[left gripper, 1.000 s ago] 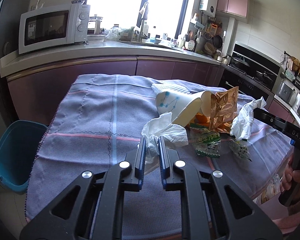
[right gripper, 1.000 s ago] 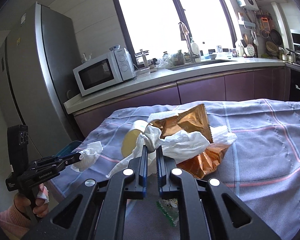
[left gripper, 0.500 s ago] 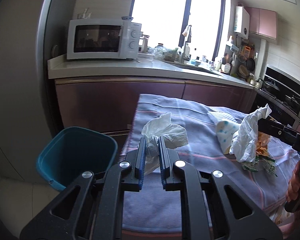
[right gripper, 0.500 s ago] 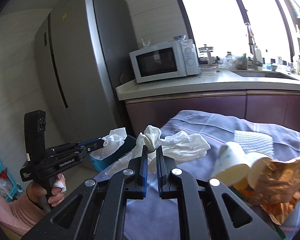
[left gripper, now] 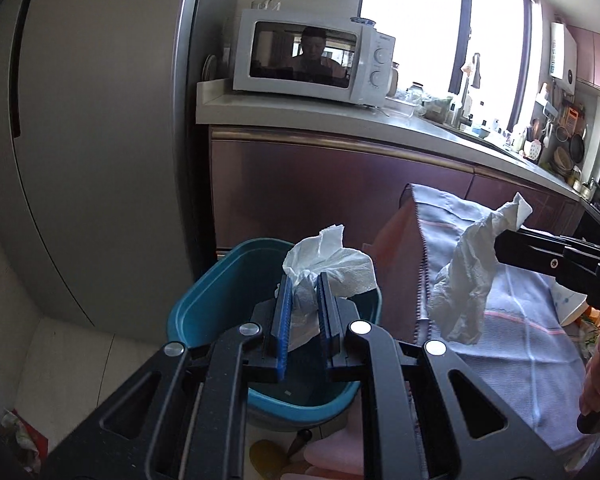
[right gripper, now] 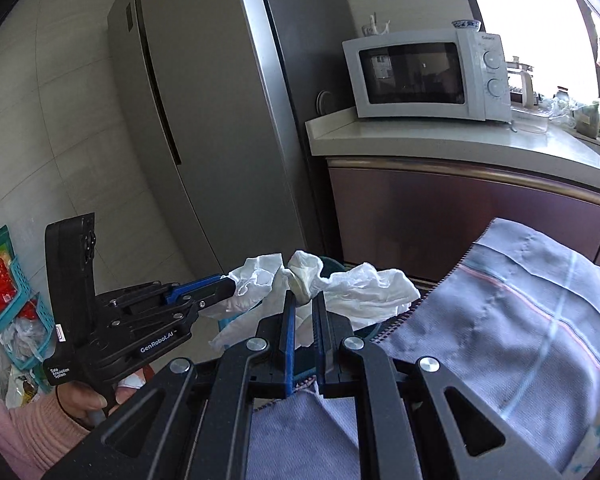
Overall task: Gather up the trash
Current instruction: 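Carry both tissues to the teal bin and open both grippers to drop them, then return both tools to the table toward the paper cups and gold bag, then grasp a paper cup rim with the left gripper while the right gripper grasps the gold bag, then carry the cup and gold bag to the teal bin and release both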
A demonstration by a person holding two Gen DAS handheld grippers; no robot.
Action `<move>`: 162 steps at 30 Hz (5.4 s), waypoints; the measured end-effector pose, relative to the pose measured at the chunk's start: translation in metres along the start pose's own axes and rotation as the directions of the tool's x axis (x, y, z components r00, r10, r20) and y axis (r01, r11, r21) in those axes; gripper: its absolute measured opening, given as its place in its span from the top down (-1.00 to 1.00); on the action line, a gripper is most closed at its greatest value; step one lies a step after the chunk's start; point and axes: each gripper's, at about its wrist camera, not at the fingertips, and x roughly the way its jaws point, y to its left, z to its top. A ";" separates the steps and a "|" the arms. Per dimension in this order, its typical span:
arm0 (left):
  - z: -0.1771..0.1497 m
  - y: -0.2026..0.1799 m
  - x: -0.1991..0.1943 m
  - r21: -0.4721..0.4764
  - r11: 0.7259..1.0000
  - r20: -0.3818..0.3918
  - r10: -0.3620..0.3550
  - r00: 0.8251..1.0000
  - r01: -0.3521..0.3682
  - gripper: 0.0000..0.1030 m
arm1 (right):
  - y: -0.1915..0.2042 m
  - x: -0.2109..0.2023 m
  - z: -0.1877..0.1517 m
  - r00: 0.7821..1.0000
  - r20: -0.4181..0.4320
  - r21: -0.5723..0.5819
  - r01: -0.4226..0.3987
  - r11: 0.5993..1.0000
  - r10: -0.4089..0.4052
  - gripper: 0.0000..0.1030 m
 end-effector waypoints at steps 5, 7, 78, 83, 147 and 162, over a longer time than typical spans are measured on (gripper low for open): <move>0.000 0.019 0.031 -0.020 0.999 -0.046 0.033 0.998 -0.034 0.73 | 0.002 0.044 0.003 0.996 -0.089 -0.012 -0.006 1.000 0.005 0.86; -0.004 0.022 0.042 -0.024 0.999 -0.064 0.042 0.997 -0.043 0.73 | 0.001 0.061 0.005 0.992 -0.123 -0.008 -0.004 1.000 0.003 0.86; -0.049 -0.315 0.029 0.365 0.816 -0.228 -0.388 0.893 0.448 -0.04 | -0.188 -0.272 -0.143 0.850 0.102 0.404 0.439 0.802 -0.517 -0.22; -0.050 -0.327 0.036 0.380 0.808 -0.253 -0.379 0.890 0.451 -0.03 | -0.188 -0.269 -0.144 0.870 0.114 0.395 0.404 0.825 -0.480 -0.22; -0.046 -0.267 0.028 0.337 0.856 -0.233 -0.328 0.915 0.393 0.88 | -0.170 -0.272 -0.160 0.930 0.085 0.362 0.305 0.881 -0.357 0.95; -0.044 -0.247 0.014 0.314 0.862 -0.206 -0.347 0.915 0.398 0.93 | -0.155 -0.250 -0.162 0.967 0.036 0.369 0.222 0.903 -0.253 0.79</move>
